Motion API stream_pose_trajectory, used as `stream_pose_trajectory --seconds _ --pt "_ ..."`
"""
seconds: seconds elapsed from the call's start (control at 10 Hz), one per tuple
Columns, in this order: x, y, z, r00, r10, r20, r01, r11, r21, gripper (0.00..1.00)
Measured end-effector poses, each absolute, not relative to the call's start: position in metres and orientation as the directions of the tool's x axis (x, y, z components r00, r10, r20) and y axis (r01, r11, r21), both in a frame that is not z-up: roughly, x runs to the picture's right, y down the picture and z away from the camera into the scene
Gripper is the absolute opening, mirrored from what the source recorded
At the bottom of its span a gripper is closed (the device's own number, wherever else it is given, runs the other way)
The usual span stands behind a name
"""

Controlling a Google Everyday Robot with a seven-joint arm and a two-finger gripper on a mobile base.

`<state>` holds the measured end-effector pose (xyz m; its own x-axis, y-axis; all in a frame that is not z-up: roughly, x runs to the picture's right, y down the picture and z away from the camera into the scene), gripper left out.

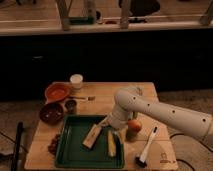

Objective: Place banana in tray

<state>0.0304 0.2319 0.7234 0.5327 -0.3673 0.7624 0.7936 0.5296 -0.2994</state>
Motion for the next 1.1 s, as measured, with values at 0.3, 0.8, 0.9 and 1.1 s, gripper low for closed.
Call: stream_pose_trajectory --seconds 0.3,0.8,0.9,1.1 --pt "0.0305 0.2319 0.7234 0.533 -0.367 0.762 0.794 0.530 -0.299 0.80" --pt "0.0305 0.2319 0.7234 0.533 -0.367 0.762 0.794 0.530 -0.299 0.80" --pt "0.0305 0.2319 0.7234 0.533 -0.367 0.762 0.794 0.530 -0.299 0.80" --pt "0.0305 0.2319 0.7234 0.533 -0.367 0.762 0.794 0.530 -0.299 0.80"
